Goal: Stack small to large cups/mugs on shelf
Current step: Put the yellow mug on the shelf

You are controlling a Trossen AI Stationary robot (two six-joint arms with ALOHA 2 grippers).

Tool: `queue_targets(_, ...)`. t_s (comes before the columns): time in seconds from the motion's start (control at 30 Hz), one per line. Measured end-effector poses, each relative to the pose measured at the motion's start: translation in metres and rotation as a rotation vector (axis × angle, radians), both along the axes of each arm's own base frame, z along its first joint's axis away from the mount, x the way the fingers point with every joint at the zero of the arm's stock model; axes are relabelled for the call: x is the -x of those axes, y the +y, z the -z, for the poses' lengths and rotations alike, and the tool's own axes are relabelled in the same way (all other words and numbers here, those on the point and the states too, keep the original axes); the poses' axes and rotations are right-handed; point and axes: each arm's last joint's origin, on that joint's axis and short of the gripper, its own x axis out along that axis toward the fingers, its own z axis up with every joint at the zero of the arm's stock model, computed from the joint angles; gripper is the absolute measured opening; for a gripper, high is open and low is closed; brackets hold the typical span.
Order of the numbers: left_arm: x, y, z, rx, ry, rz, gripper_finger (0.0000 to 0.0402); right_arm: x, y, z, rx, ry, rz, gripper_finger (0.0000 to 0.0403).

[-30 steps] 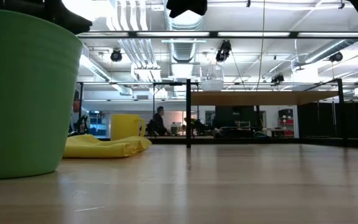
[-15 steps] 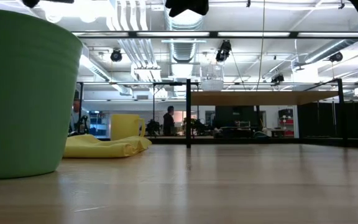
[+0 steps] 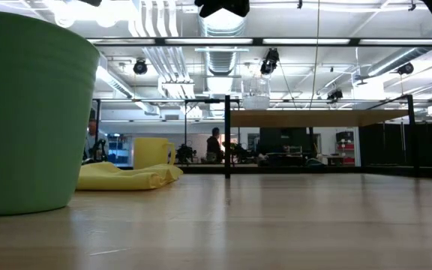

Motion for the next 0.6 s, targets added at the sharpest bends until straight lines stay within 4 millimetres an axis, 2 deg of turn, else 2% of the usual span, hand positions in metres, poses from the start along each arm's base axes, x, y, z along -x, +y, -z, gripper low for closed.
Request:
queue_targets(0.1,-0.006,0.009,0.005,0.022,-0.001,-0.111,0.0089,0.0,0.005,0.0,0.0,0.0,-0.012,0.0109)
queue_targets(0.23,-0.021,0.017,0.01,0.152,0.03,0.022,0.0089,0.0,0.011,0.0,0.0,0.0,-0.026,0.0111)
queue_targets(0.33,-0.03,0.026,0.011,0.169,0.028,0.05,0.0089,0.001,0.014,0.0,0.001,0.001,-0.035,0.011)
queue_targets(0.43,-0.043,0.04,0.014,0.143,0.056,0.05,0.0089,0.001,0.017,0.0,0.0,0.001,-0.043,0.0107)
queue_targets(0.6,-0.054,0.075,0.025,0.28,0.068,0.152,0.0089,0.002,0.026,0.0,0.0,0.002,-0.065,0.0107)
